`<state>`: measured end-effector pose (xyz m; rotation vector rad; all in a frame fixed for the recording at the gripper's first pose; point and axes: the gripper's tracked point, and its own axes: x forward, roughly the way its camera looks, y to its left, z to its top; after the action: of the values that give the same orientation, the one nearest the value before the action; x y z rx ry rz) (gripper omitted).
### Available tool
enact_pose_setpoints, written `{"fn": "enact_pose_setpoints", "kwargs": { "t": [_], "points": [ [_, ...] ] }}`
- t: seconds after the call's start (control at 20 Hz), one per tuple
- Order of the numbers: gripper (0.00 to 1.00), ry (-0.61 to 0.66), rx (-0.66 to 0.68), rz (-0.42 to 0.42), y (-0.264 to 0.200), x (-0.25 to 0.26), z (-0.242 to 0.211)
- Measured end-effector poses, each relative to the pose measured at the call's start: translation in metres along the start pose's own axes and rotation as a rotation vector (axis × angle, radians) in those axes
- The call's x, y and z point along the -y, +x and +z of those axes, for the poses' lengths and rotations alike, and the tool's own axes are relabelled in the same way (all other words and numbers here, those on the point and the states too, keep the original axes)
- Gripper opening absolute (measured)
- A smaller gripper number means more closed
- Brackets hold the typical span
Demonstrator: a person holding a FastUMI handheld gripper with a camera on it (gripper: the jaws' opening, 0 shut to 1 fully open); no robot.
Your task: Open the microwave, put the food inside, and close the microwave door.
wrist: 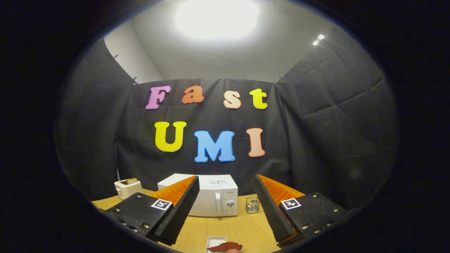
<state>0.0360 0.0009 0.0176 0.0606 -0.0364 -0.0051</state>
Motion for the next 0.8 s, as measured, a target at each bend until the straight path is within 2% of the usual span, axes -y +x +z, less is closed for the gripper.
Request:
{"fn": "enact_pose_setpoints", "kwargs": {
  "t": [0.35,0.8],
  "points": [
    [0.97,-0.002,-0.011,0.016,0.058,0.002,-0.016],
    [0.97,0.026,-0.102,0.078,0.157,-0.015,-0.078]
  ]
}}
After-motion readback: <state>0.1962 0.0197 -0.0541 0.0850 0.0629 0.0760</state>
